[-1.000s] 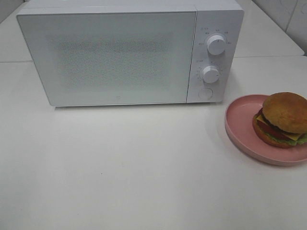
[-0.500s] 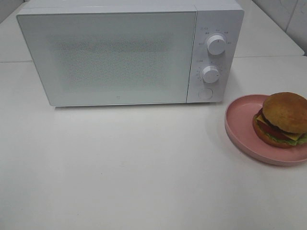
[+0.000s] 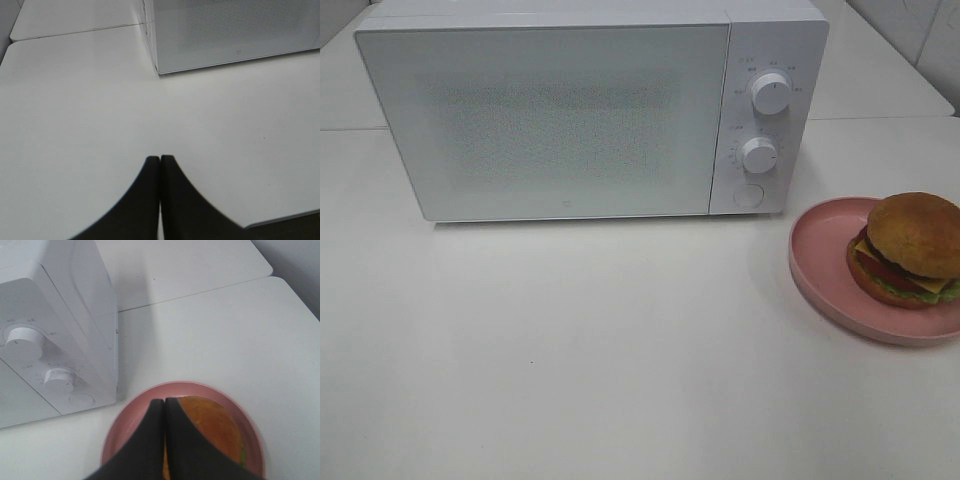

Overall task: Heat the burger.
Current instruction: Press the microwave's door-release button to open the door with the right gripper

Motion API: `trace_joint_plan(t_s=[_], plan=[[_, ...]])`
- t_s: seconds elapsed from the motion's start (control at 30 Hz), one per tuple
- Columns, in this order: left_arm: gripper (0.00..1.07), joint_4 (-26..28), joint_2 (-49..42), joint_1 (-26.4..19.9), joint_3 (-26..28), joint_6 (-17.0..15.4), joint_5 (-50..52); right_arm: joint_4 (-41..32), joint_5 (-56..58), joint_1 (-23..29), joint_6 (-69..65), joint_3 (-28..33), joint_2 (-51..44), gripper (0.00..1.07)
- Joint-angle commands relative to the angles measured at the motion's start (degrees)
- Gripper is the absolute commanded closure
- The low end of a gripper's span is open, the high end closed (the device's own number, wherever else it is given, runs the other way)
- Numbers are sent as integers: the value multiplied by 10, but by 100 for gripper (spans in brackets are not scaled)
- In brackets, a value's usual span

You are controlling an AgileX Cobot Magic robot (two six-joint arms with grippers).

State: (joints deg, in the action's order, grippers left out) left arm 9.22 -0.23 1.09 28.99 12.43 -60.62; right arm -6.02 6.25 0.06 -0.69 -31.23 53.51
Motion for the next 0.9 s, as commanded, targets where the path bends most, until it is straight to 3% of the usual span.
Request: trace_joint_plan(t_s=[0.03,0.07,0.13,0.2,0.3,0.47,0.73,0.9], plan=[[106,2,-11,-3,-1,-1,7,-6,-33,18,10,-1,14,107],[106,2,-11,-3,-1,-1,7,-6,-50,50,10,-1,29,107],[106,2,-11,-3,-1,-1,7,-6,-58,65,10,-1,38,107],[106,2,-11,-3,-1,-1,7,-6,-104,135,10,-1,80,107],[106,2,-11,-3,-1,-1,7,-6,-117,152,10,-1,89,107],[106,2,-11,-3,-1,-1,7,-6,-203,246,7,-1,168,107],[106,2,-11,-3,-1,-1,7,-6,-223,317,7,-21,253,107],[106,2,-11,-3,-1,-1,7,-6,-276,323,-23,-28,304,107]])
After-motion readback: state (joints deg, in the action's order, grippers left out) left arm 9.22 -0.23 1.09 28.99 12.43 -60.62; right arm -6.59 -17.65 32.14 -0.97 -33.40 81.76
